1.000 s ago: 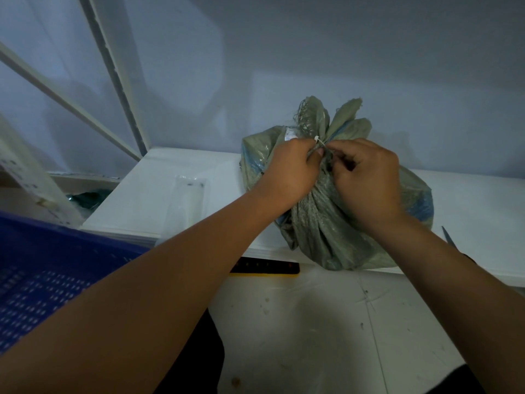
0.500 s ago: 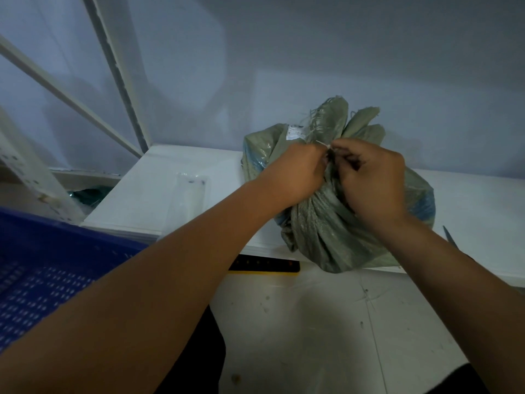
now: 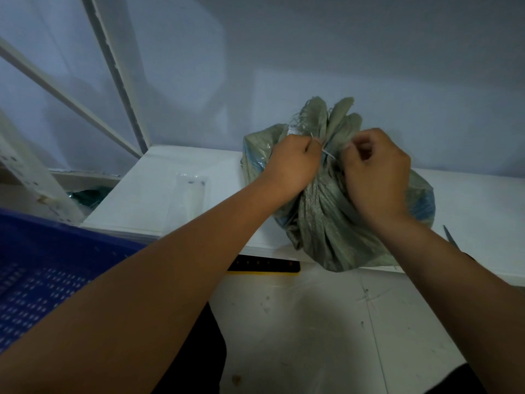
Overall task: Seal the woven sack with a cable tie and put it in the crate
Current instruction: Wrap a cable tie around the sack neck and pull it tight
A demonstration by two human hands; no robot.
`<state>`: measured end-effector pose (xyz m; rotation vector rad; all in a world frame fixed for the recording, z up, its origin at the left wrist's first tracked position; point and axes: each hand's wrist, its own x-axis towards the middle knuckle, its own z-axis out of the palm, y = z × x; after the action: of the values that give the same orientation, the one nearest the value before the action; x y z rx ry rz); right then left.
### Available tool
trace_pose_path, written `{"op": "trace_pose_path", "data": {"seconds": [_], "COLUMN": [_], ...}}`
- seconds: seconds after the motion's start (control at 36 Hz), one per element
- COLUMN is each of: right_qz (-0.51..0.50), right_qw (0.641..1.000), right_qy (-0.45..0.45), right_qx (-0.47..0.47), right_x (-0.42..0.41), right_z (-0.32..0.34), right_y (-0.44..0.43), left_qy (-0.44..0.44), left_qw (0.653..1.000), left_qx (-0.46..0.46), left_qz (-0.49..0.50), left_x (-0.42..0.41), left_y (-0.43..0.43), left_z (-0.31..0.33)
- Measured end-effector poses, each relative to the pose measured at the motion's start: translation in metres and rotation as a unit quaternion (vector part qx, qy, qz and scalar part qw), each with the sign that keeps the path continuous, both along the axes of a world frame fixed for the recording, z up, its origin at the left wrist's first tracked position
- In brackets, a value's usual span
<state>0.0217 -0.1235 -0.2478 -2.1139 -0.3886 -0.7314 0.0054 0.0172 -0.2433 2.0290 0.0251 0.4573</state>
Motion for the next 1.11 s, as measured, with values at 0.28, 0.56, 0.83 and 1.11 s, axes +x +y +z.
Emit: {"op": "trace_pose_path", "data": {"seconds": [0.28,0.56,0.83,1.11], "right_qz": [0.03,0.217,0.105,0.08], "right_qw": [0.927,0.786,0.806,0.84], "right_qy": [0.367,0.517,0.442,0.367], "right_qx": [0.072,0.258,0.38,0.391], "right_x": [0.015,0.004,0.018,0.019], "right_z": [-0.001,0.009,0.001,0.0], "right_y": [-0.008,-0.003,0.0,-0.006], "left_qy": [-0.042,0.017,0.0,0.013], "left_qw": [0.999,0.98,0.964,0.909], "left_qx": [-0.019,0.16,0.232,0.386], "left_qz": [0.0,-0.119,-0.13,-0.155], "left_x": [0.001,-0.005,-0.002,0.002], "left_y": [0.001,0.001,-0.003,0.001], "left_z": [0.0,0.001,0.0,-0.003]}}
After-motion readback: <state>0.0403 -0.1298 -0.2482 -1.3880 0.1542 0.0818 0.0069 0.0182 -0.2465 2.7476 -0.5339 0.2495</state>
